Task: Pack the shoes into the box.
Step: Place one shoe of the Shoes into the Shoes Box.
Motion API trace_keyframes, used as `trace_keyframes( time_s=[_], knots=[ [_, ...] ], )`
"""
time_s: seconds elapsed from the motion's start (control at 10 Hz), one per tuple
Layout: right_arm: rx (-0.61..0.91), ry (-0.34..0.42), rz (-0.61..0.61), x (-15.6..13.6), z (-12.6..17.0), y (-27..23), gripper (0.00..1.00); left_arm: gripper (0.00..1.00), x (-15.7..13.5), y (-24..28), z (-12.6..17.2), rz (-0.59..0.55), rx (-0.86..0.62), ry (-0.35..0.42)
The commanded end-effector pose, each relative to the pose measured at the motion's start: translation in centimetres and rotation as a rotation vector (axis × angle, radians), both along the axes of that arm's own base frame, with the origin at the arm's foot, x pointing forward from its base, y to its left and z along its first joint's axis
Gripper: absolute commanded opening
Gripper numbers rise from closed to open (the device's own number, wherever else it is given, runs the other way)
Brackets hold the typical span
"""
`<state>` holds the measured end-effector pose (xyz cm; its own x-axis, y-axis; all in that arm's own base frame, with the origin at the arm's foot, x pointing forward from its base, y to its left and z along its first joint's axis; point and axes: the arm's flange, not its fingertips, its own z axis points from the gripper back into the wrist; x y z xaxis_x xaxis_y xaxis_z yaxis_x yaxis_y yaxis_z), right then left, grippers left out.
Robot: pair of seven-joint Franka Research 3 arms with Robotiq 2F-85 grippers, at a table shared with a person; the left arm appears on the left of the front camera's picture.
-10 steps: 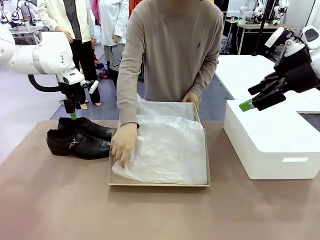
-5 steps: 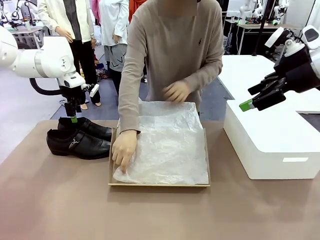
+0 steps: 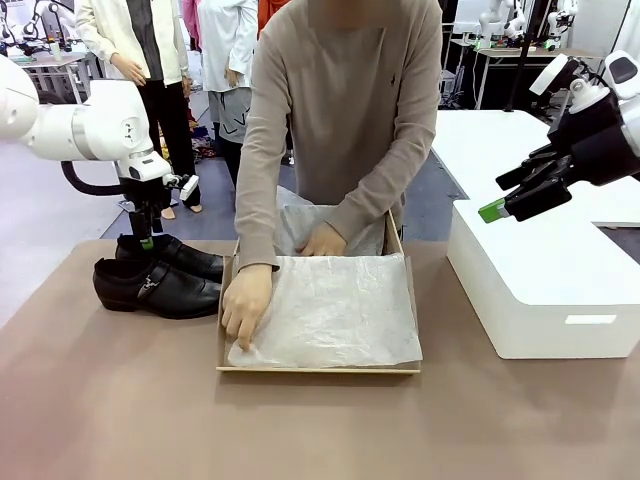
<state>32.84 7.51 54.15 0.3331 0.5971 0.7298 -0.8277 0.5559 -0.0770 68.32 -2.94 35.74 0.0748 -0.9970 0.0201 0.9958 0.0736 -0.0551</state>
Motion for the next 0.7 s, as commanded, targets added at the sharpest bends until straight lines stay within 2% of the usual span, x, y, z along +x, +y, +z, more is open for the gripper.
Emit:
trace_keyframes(
  time_s=[0.0,0.3,0.4,0.6],
  knots=[
    [0.012,-0.001,0.007,0.06,0.00,0.02,1.00,1.00,0.36,0.02,0.23,-0.007,0.000,0.023],
    [0.012,-0.001,0.007,0.06,0.00,0.02,1.00,1.00,0.38,-0.46,0.05,-0.023,-0.009,0.046],
    [0.012,-0.001,0.007,0.06,0.00,0.02,1.00,0.92,0.42,-0.52,-0.10,-0.027,-0.003,0.053],
    [0.012,-0.001,0.007,0.06,0.00,0.02,1.00,0.53,0.49,-0.54,-0.05,-0.023,-0.004,0.055]
  ],
)
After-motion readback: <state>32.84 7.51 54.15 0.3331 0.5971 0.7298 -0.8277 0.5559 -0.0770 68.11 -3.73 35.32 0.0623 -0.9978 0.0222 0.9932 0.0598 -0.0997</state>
